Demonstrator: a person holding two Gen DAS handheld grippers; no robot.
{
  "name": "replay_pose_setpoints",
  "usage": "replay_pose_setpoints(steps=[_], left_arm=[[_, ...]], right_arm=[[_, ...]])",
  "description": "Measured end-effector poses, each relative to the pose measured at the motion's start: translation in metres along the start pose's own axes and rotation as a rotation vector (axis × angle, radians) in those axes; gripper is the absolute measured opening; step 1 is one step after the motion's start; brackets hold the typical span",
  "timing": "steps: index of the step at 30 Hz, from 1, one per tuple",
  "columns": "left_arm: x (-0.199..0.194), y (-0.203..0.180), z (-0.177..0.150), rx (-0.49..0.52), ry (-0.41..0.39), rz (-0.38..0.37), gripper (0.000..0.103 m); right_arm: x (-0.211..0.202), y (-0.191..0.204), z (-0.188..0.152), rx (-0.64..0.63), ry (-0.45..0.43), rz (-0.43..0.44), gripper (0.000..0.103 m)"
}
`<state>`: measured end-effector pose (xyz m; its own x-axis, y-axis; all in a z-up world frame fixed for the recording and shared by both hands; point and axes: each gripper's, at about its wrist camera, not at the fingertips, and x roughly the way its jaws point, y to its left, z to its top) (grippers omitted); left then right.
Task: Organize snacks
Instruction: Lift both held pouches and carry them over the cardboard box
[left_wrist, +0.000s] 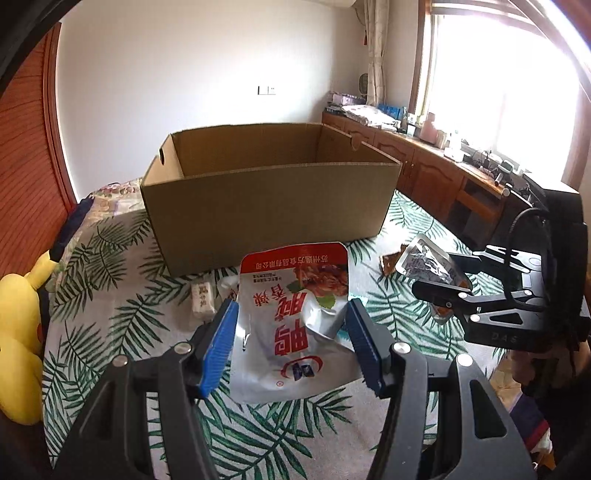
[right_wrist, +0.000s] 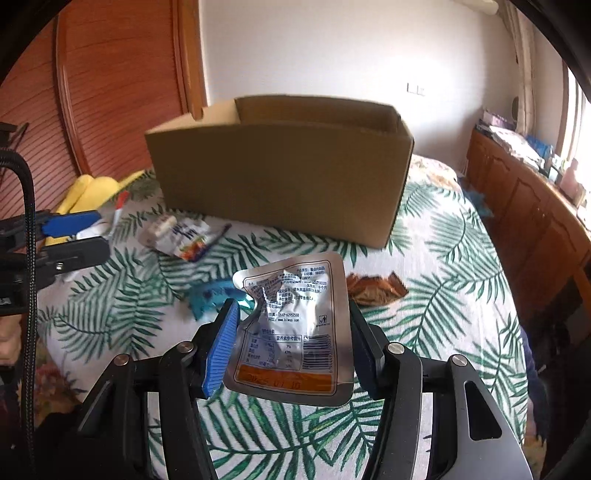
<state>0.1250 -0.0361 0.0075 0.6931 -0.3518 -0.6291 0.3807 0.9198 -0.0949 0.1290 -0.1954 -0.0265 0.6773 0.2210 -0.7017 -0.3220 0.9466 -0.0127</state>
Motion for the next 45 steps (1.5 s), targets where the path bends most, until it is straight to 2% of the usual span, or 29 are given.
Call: replay_pose_setpoints(steps=[8,17,33,45], left_arm=[[-0.008,0.002,0.016,-0.001,-0.041,0.003,0.059],[0.000,0.010,0.039,-0.006,-0.070,-0.002,0.059],[0.023,0.022,0.093,0.026,-0.108,0.012,0.059],[0.061,0.054,0.134,0.021,-0.117,0.042,0.059]], right_arm=[[-0.020,0.006,0.016,-0.008,-0.057,0.018,0.057],[-0.028,0.006,0.039,-0.029,-0.111,0.041,0.057],[-0.011,-0.006,0.089,-0.068,-0.173,0.068,0.058],[0.012,-0.014,0.134,-0.101,-0.201,0.055,0.058]])
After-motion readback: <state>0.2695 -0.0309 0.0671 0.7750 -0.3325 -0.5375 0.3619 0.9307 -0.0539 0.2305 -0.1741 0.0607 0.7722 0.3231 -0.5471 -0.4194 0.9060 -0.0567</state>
